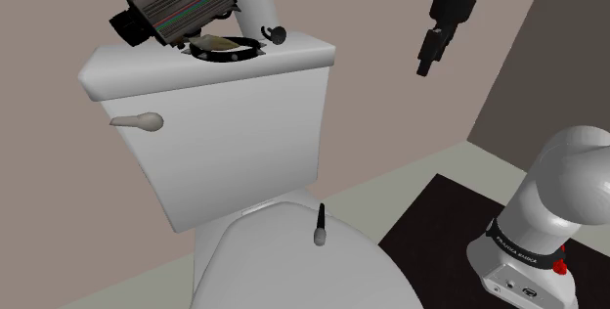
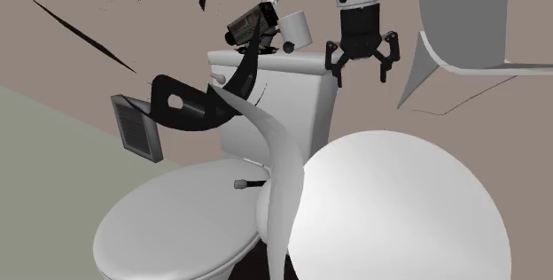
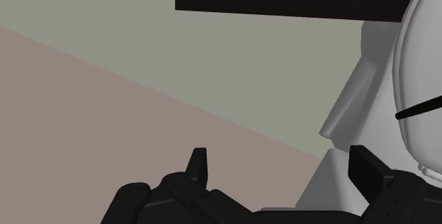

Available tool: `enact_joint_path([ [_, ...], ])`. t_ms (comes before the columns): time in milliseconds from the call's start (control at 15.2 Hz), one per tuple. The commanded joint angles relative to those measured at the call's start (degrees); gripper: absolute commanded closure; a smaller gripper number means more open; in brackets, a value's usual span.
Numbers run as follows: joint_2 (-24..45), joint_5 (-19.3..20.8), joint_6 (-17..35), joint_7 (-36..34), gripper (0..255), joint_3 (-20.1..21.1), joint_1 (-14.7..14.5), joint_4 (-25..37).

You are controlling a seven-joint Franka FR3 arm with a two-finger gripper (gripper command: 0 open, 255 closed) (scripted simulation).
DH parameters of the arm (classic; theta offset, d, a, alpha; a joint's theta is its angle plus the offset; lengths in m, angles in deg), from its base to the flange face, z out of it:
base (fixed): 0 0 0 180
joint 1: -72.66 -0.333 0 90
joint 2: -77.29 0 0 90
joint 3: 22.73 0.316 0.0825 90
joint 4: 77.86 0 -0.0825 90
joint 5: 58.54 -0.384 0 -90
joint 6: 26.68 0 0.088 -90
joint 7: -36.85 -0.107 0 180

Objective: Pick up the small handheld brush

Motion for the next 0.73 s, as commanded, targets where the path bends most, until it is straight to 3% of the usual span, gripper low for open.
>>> enact_joint_path([
  [0,0.0,0.0,0.0,0.0,0,0.0,0.0,0.0],
  [660,3.0,-9.2,11.3,-11.5,0,6.9,-3.3,-11.4],
])
